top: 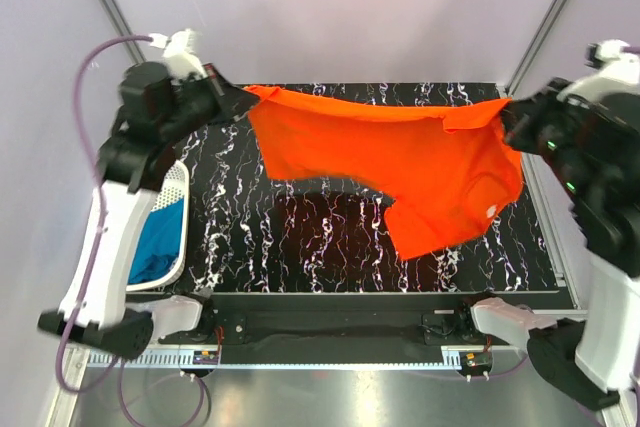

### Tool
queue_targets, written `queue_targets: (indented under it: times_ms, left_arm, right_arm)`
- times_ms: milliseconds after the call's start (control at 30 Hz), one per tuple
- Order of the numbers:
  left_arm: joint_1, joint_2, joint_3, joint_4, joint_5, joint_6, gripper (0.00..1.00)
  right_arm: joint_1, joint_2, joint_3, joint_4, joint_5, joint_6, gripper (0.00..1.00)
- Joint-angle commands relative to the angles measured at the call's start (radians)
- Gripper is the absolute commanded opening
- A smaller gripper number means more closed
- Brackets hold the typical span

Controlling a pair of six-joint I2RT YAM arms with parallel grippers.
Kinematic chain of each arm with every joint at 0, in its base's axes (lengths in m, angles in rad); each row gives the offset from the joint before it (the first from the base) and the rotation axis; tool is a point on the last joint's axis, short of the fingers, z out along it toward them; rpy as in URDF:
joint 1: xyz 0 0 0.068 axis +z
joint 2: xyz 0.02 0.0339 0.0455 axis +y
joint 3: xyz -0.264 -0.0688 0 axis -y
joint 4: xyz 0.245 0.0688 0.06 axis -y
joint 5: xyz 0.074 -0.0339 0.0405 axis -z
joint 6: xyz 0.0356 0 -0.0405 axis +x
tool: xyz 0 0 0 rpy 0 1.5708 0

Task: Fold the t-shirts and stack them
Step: Flatten the tshirt out

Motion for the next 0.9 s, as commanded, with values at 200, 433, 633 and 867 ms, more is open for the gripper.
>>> queue_targets:
  times_ms: [200,433,633,867]
  left_arm:
    - [-0.016,-0.241,0.134,-0.184,-0.234,0.087,0.00]
    - [-0.088,-0.243,0.268,-0.223,-0.432,0.122,0.00]
    - [-0.088,-0.088,0.186,-0.201,-0.489,0.119,0.00]
    - [0.007,0.203,0.146,-0.171,-0.541,0.168,0.00]
  right_arm:
    - [0.001,-0.090,0.273,-0.011,-0.114,-0.008,0.00]
    - [0.001,-0.041,0.356,-0.005,-0.034,0.046,0.00]
    - [0.001,0.101,0.154,0.149,0.011,0.024,0.00]
    - [-0.001,0.377,0.002,0.245,0.098,-0.026,0.00]
